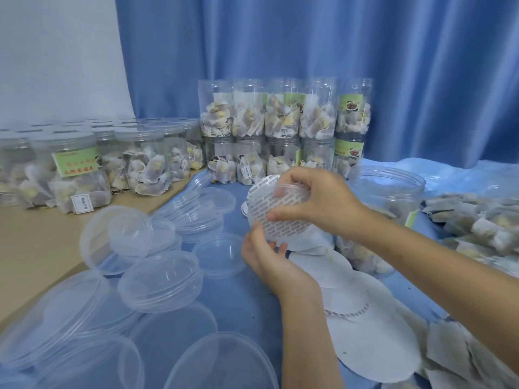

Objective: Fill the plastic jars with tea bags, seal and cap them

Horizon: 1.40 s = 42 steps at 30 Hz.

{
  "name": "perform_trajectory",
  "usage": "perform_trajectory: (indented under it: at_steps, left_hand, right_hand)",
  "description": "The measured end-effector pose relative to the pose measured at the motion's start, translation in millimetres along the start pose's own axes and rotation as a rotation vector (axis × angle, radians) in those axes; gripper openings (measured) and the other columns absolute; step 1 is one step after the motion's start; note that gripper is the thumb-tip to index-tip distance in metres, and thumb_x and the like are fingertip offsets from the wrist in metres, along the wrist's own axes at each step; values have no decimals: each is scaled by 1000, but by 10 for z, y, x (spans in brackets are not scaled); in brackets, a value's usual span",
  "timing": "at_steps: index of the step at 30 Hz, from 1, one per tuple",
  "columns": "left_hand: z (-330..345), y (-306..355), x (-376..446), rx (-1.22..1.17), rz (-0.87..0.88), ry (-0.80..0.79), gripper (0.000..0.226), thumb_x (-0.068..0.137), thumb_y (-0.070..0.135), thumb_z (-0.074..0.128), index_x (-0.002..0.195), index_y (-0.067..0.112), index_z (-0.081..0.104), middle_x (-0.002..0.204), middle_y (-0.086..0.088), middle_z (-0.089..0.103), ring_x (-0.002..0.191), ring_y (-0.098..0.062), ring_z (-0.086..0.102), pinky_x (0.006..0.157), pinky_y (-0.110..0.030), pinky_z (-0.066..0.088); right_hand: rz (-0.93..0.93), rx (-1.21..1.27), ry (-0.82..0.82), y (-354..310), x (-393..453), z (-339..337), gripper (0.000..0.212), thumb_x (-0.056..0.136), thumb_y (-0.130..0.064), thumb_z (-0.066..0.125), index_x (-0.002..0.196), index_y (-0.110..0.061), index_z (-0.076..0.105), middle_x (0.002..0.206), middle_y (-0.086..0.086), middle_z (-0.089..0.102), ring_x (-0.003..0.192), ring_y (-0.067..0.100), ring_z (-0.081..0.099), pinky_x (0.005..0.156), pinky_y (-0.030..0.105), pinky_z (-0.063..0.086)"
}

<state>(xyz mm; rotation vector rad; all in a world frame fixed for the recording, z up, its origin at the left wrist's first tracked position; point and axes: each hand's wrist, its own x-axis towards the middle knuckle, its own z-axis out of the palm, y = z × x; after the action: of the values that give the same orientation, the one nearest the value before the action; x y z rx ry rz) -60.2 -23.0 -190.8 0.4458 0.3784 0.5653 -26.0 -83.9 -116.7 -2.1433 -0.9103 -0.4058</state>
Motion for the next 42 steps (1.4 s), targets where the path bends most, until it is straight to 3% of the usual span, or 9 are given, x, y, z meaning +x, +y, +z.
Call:
perform_trajectory:
  at_steps: [5, 8, 12, 15, 18, 24, 31, 37, 42]
  left_hand:
    - [66, -30, -135, 98, -9, -211, 18, 83, 33, 66, 99, 24, 66, 84, 9, 72, 76, 0, 69, 64, -20, 52]
    - [71, -7, -147, 101, -51, -308, 25, 82, 26, 68, 106, 19, 66, 97, -1, 74, 89, -15, 71, 72, -33, 58]
    - [83, 26, -186, 70, -118, -425, 52, 72, 28, 68, 121, 10, 60, 116, -15, 67, 109, -32, 63, 95, -54, 48]
    - [70, 19, -172, 73, -114, -467, 56, 71, 29, 67, 124, 11, 59, 120, -17, 64, 111, -32, 61, 96, -51, 47]
    - [62, 47, -194, 85, -117, -522, 60, 69, 32, 67, 124, 10, 58, 123, -19, 62, 110, -31, 62, 93, -47, 48]
    - [41, 59, -230, 9, -284, -677, 43, 71, 45, 58, 97, 15, 76, 103, -9, 73, 91, -21, 71, 66, -31, 58]
    - [77, -34, -310, 65, -493, -1014, 50, 66, 50, 77, 108, 23, 71, 118, -10, 66, 114, -34, 59, 101, -51, 40]
    - [66, -99, -226, 232, -510, -943, 58, 75, 49, 57, 126, 23, 59, 131, -9, 59, 117, -35, 58, 99, -46, 42]
    - [66, -115, -189, 307, -432, -751, 59, 70, 46, 58, 120, 15, 62, 113, -10, 69, 92, -27, 68, 87, -39, 49]
  right_hand:
    - [185, 308, 39, 157, -216, -203, 58, 58, -48, 79, 111, -40, 56, 104, -17, 62, 86, 5, 61, 73, 21, 49]
    - [268, 381, 64, 200, -260, -265, 28, 76, -46, 68, 100, -33, 67, 104, -14, 67, 91, 9, 64, 77, 22, 52]
    - [168, 19, 133, 191, -363, -293, 26, 83, -53, 55, 102, -35, 62, 76, -7, 64, 62, 11, 55, 60, 20, 42]
    - [-66, -307, 21, 164, -464, -326, 60, 83, -49, 59, 135, -23, 43, 134, 4, 43, 108, 15, 54, 91, 9, 35]
    - [-220, -475, -151, 97, -561, -314, 97, 69, -56, 67, 148, -27, 19, 154, 5, 8, 142, 22, 12, 115, 35, 17]
    - [-233, -737, -32, -40, -590, -382, 99, 64, -63, 60, 143, -9, 35, 145, 17, 34, 129, 34, 37, 105, 44, 36]
    - [25, -434, 189, 59, -451, -798, 98, 63, -63, 55, 146, -16, 31, 147, 5, 33, 134, 24, 31, 107, 27, 23]
    - [397, -463, -19, 507, -158, -1247, 65, 76, -62, 54, 137, -43, 41, 146, 3, 41, 133, 24, 37, 101, 34, 32]
    - [379, -249, -170, 629, -130, -1129, 64, 73, -68, 58, 132, -50, 43, 147, -10, 39, 135, 14, 35, 100, 27, 27]
